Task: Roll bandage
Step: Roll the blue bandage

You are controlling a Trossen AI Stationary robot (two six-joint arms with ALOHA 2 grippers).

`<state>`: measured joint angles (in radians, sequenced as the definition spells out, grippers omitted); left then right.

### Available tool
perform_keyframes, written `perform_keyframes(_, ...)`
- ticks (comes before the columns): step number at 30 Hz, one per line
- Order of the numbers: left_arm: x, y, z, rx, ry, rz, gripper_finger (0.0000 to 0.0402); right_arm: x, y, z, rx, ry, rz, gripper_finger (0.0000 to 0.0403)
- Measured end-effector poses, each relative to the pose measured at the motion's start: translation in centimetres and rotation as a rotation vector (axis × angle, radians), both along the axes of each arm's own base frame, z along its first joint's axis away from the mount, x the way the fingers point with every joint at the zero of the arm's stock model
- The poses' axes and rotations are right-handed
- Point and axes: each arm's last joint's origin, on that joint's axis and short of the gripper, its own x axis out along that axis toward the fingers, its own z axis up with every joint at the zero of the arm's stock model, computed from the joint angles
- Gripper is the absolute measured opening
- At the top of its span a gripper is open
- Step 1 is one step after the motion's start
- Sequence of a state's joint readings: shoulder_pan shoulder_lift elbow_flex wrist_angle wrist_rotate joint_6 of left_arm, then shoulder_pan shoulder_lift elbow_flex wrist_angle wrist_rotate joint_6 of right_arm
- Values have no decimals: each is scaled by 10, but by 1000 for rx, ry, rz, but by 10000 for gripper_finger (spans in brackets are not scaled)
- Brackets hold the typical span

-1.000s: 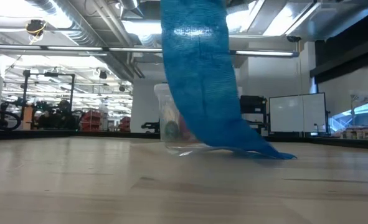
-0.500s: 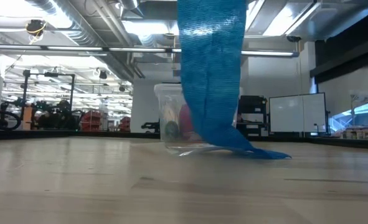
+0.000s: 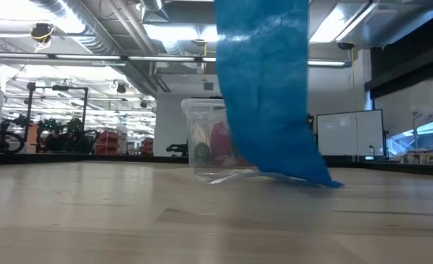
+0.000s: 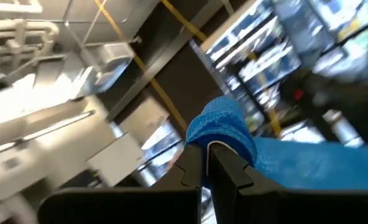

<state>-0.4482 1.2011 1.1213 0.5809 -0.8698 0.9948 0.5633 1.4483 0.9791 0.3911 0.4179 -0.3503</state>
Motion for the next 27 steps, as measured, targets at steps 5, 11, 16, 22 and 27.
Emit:
perform_keyframes(5,4,12,-12,59,113,186,0,-5,12,15,27,-31,45,1)
perform_keyframes(11,9,14,-38,172,248,239,0,-10,28,56,79,-98,107,0)
perform_keyframes(16,13,16,-72,223,344,247,0,-15,33,96,96,-119,142,0)
perform_keyframes(22,15,14,-106,214,375,166,0,-19,31,136,198,-200,198,0)
perform_keyframes(27,20,4,-132,204,418,101,0,-20,25,158,230,-256,157,0)
